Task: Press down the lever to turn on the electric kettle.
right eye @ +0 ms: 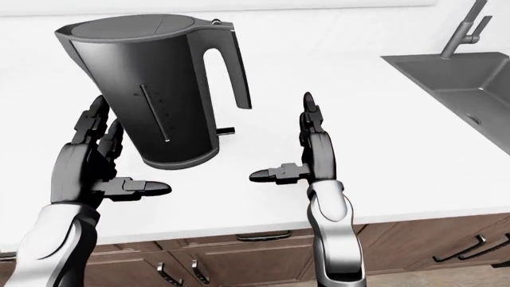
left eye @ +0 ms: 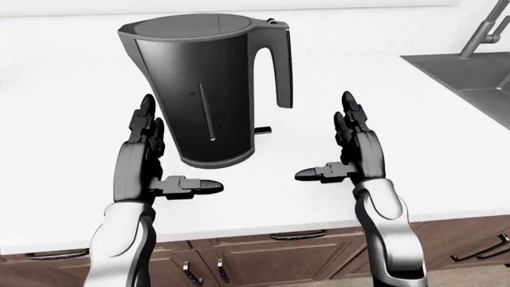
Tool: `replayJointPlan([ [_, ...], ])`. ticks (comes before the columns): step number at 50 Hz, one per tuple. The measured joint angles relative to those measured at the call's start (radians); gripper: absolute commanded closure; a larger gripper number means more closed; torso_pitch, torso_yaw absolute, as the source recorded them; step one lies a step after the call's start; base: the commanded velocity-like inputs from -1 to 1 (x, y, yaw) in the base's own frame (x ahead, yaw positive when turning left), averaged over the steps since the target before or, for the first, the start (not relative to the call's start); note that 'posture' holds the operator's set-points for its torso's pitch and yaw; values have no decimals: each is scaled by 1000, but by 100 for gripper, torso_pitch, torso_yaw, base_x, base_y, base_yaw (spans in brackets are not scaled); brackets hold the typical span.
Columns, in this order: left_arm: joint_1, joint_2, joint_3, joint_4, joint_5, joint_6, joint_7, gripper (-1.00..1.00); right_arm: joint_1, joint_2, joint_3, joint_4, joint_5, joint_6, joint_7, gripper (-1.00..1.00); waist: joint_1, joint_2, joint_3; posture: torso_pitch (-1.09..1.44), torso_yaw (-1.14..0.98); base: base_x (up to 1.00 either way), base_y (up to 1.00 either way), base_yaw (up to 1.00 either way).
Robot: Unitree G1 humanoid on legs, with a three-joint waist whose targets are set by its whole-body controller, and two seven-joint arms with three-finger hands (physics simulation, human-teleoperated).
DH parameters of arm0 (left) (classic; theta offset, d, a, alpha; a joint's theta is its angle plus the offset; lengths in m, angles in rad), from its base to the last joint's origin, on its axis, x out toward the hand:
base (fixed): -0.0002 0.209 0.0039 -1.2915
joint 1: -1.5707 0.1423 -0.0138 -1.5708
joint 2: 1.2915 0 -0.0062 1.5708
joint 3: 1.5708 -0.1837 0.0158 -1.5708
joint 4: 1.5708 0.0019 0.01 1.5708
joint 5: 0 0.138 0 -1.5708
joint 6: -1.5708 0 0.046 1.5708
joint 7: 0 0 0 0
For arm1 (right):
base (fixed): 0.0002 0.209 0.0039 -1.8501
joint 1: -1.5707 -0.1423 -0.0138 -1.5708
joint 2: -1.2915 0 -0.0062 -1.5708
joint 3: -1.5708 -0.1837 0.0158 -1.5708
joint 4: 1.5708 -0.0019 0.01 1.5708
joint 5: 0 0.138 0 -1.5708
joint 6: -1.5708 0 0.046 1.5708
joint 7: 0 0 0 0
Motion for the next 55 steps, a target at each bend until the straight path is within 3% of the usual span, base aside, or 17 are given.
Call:
replayJointPlan([
  [9,0,0,16,-53,7,7,0,-100,-47,-12,3,-8,0,2,7,-100,-1,-1,-14,0,0,0,0,0],
  [20,19,0,28,-35,7,-9,-1,-100,-218,-61,-20,115,-16,45,21,-100,2,-7,-4,0,0,0,0,0],
  [33,20,-4,16,-13,16,-34,0,-100,-445,-120,-36,485,-14,-11,5,-100,5,-6,2,0,0,0,0,0],
  [41,14,-6,8,-2,17,-38,0,-100,-566,-131,-20,597,-33,-35,-1,-100,5,-3,-2,0,0,0,0,0],
  [55,3,2,24,1,5,-33,-1,-100,-666,-99,4,751,-73,-76,-12,-100,-3,10,-4,0,0,0,0,0],
])
